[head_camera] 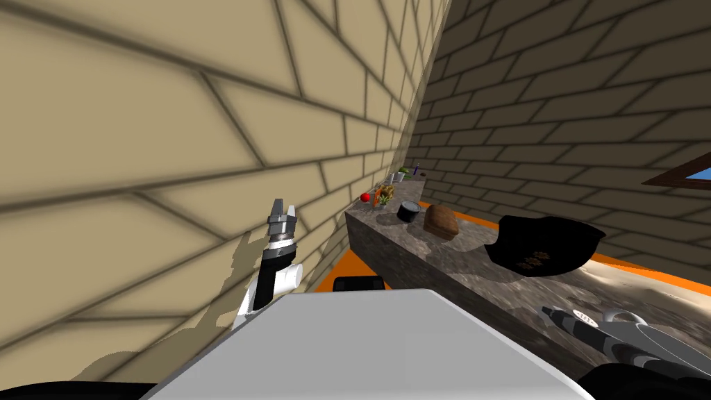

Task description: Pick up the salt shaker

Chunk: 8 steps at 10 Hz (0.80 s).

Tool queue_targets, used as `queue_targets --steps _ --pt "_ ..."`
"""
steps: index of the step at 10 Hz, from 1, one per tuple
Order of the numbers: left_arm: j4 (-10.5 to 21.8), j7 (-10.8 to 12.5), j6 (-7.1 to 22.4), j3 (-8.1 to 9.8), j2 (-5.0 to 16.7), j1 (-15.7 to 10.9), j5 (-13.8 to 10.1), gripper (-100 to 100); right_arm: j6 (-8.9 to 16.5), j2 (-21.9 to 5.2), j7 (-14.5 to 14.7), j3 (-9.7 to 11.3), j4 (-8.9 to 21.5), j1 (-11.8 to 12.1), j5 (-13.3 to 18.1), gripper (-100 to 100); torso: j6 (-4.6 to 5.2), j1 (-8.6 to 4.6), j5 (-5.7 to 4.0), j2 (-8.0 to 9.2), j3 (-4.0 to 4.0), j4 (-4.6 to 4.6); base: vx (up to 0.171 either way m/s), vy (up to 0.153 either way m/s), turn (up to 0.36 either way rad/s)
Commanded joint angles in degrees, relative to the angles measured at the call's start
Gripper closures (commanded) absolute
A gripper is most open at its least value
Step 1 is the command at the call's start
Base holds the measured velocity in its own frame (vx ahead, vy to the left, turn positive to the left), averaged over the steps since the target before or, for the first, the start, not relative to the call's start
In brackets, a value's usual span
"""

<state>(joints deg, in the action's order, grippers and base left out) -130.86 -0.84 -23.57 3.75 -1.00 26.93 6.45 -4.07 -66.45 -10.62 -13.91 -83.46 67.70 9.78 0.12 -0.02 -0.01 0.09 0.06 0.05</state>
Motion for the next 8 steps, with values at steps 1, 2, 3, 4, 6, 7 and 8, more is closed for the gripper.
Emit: queue_targets --steps 1,2,3,4,6,7,8 --pt "0.0 0.0 0.0 0.0 0.0 0.0 0.0 0 1.2 -0.2 2.9 -0.5 -2.5 1.1 -2.6 100 0.0 0.0 0.0 0.0 0.0 0.0 0.021 -0.023 -0.087" --pt "0.0 0.0 0.0 0.0 0.0 0.0 0.0 0 1.2 -0.2 3.1 -0.5 -2.5 1.1 -2.6 100 0.01 -0.01 0.0 -0.01 0.0 0.0 0.02 -0.02 -0.045" --pt "0.0 0.0 0.0 0.0 0.0 0.0 0.0 0 2.1 -0.3 5.4 -1.1 -4.7 2.3 -4.9 100 -0.01 -0.01 0.0 0.0 0.0 0.0 0.021 -0.032 -0.098" --pt "0.0 0.0 0.0 0.0 0.0 0.0 0.0 0 2.1 -0.3 5.6 -1.1 -4.7 2.3 -4.9 100 0.02 -0.04 -0.01 0.0 0.0 0.0 0.017 -0.022 -0.05" --pt "0.0 0.0 0.0 0.0 0.0 0.0 0.0 0 4.0 -0.6 9.5 -2.3 -8.7 4.6 -8.8 100 0.03 -0.01 0.0 -0.01 -0.01 -0.01 0.029 -0.029 -0.116" --pt "0.0 0.0 0.0 0.0 0.0 0.0 0.0 0 4.0 -0.6 10.6 -2.3 -9.1 4.6 -9.4 100 0.06 -0.04 -0.01 -0.02 -0.02 -0.02 0.024 -0.026 -0.053" --pt "0.0 0.0 0.0 0.0 0.0 0.0 0.0 0 5.0 -0.7 12.6 -2.8 -11.3 5.8 -11.6 100 0.01 -0.04 -0.02 -0.02 -0.02 -0.02 0.024 -0.032 -0.092"
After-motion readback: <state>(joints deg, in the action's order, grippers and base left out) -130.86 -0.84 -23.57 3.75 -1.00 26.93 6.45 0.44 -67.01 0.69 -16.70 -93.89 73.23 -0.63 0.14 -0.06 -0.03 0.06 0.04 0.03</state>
